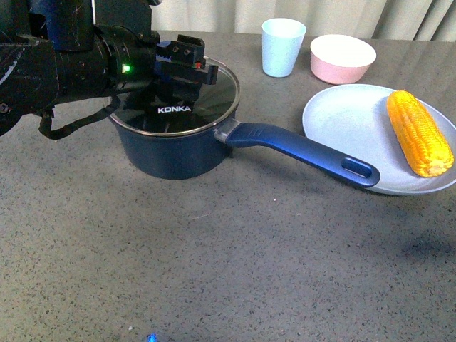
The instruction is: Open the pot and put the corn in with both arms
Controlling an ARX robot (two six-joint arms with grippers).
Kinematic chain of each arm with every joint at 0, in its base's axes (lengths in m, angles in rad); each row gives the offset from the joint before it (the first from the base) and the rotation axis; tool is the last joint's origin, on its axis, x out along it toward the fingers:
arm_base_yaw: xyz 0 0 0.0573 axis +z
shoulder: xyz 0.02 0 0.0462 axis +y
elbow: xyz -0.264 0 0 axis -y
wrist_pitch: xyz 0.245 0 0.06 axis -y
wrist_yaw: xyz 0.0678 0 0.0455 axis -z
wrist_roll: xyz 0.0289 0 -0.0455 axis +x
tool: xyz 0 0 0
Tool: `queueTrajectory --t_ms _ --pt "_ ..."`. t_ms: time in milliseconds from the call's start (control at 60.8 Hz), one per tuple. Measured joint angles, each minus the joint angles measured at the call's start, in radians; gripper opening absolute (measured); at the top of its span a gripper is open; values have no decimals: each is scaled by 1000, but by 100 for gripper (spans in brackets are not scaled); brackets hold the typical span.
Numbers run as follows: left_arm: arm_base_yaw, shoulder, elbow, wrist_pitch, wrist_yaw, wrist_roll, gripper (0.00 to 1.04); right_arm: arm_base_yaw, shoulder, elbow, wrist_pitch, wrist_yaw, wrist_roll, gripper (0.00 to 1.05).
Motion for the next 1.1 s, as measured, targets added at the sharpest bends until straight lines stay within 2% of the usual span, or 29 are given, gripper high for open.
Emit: queueTrajectory --t_ms 444,807,955,1103 --pt "-2 -26 3 -44 -32 -14 59 0 0 0 0 0 0 96" --pt "24 -200 -40 -92 -33 -46 59 0 0 0 0 0 0 96" --pt "80 -230 -85 -70 -26 -44 59 0 0 0 0 0 0 96" --pt "183 -225 -121 -39 -34 -32 59 0 0 0 0 0 0 96"
